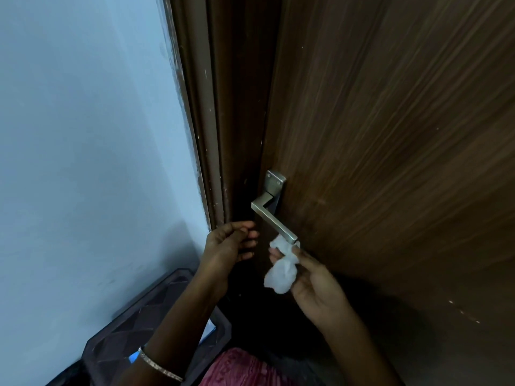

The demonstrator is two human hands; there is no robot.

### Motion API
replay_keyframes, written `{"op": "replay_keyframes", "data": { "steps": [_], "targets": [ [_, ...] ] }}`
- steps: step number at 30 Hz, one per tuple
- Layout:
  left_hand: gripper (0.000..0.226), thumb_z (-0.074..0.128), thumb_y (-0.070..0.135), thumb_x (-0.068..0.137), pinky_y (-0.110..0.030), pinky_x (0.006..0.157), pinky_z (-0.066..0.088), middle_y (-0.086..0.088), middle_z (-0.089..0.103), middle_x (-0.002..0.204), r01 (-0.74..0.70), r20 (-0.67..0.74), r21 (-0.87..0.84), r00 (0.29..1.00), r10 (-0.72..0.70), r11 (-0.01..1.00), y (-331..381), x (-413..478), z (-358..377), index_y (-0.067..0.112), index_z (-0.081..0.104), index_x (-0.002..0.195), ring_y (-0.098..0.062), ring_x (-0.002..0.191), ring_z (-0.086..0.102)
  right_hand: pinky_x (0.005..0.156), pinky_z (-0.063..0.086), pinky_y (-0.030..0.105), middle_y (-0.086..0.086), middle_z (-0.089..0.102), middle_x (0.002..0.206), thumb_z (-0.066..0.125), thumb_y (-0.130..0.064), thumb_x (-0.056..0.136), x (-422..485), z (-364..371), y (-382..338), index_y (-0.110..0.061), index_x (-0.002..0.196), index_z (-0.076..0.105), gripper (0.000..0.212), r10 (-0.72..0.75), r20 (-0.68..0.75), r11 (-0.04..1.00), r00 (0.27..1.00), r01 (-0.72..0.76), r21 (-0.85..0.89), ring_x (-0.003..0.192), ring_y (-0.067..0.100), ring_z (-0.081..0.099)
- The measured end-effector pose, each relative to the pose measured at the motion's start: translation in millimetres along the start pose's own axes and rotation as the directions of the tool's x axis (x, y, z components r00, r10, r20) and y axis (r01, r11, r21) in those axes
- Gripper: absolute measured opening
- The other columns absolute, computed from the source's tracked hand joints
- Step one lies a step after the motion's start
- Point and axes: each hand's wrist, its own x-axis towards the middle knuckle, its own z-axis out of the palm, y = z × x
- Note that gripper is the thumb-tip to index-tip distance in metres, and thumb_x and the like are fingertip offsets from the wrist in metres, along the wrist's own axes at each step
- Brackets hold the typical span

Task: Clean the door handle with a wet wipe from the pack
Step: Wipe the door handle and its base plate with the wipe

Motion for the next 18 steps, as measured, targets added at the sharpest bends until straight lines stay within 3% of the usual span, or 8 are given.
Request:
{"op": "replay_keyframes", "data": {
  "steps": [2,3,6,8,13,18],
  "targets": [
    [0.024,0.053,0.012,0.099,-0.025,0.062,0.055,-0.007,0.077,0.095,-0.058,-0.043,0.018,0.997,0.058,0.998,-0.7,-0.9,-2.2,0.02,0.076,0.1,-0.019,0.084,0.071,0.094,0.055,0.043,0.026,0.065,0.126,0.051,-0.017,0.086,2.7,18.5,-10.4,0.008,0.131,0.057,0.052,0.165,0.152,0.959,0.975,-0.194,0.206,0.104,0.033,0.071],
    [0.025,0.053,0.012,0.099,-0.026,0.063,0.055,-0.007,0.077,0.094,-0.079,-0.065,0.029,0.995,0.081,0.996,-1.0,-1.3,-3.4,0.02,0.076,0.099,-0.02,0.086,0.071,0.098,0.053,0.046,0.029,0.061,0.132,0.049,-0.019,0.092,3.2,26.6,-14.9,0.007,0.131,0.058,0.048,0.21,0.229,0.916,0.951,-0.273,0.294,0.113,0.036,0.067],
    [0.024,0.053,0.011,0.099,-0.03,0.067,0.055,-0.009,0.077,0.094,-0.109,-0.098,0.038,0.989,0.112,0.993,-0.4,-2.7,-5.5,0.017,0.076,0.1,-0.023,0.086,0.071,0.112,0.033,0.049,0.028,0.039,0.153,0.039,-0.025,0.105,5.8,43.7,-24.5,0.005,0.148,0.038,0.052,0.28,0.359,0.801,0.89,-0.423,0.424,0.143,0.035,0.038],
    [0.023,0.053,0.01,0.099,-0.03,0.068,0.054,-0.01,0.077,0.093,-0.104,-0.095,0.047,0.99,0.108,0.993,0.3,-4.0,-4.9,0.015,0.075,0.101,-0.022,0.085,0.07,0.113,0.03,0.048,0.027,0.037,0.155,0.037,-0.024,0.105,7.7,52.0,-27.1,0.007,0.149,0.034,0.054,0.292,0.333,0.81,0.897,-0.416,0.412,0.146,0.033,0.033],
    [0.022,0.052,0.009,0.099,-0.029,0.068,0.055,-0.01,0.076,0.093,-0.077,-0.079,0.045,0.994,0.08,0.996,1.4,-9.5,-2.3,0.012,0.073,0.103,-0.021,0.084,0.068,0.119,0.03,0.046,0.036,0.046,0.145,0.043,-0.021,0.103,5.1,37.4,-30.6,0.008,0.137,0.049,0.045,0.222,0.255,0.852,0.941,-0.314,0.418,0.14,0.043,0.041],
    [0.021,0.052,0.008,0.099,-0.027,0.066,0.054,-0.01,0.074,0.095,-0.056,-0.068,0.044,0.996,0.059,0.997,2.1,-12.5,1.8,0.012,0.072,0.105,-0.02,0.085,0.067,0.112,0.038,0.051,0.037,0.054,0.136,0.044,-0.016,0.095,-13.9,14.4,-32.5,0.018,0.13,0.053,0.05,0.094,0.233,0.926,0.968,-0.171,0.337,0.134,0.046,0.048]
  ]
}}
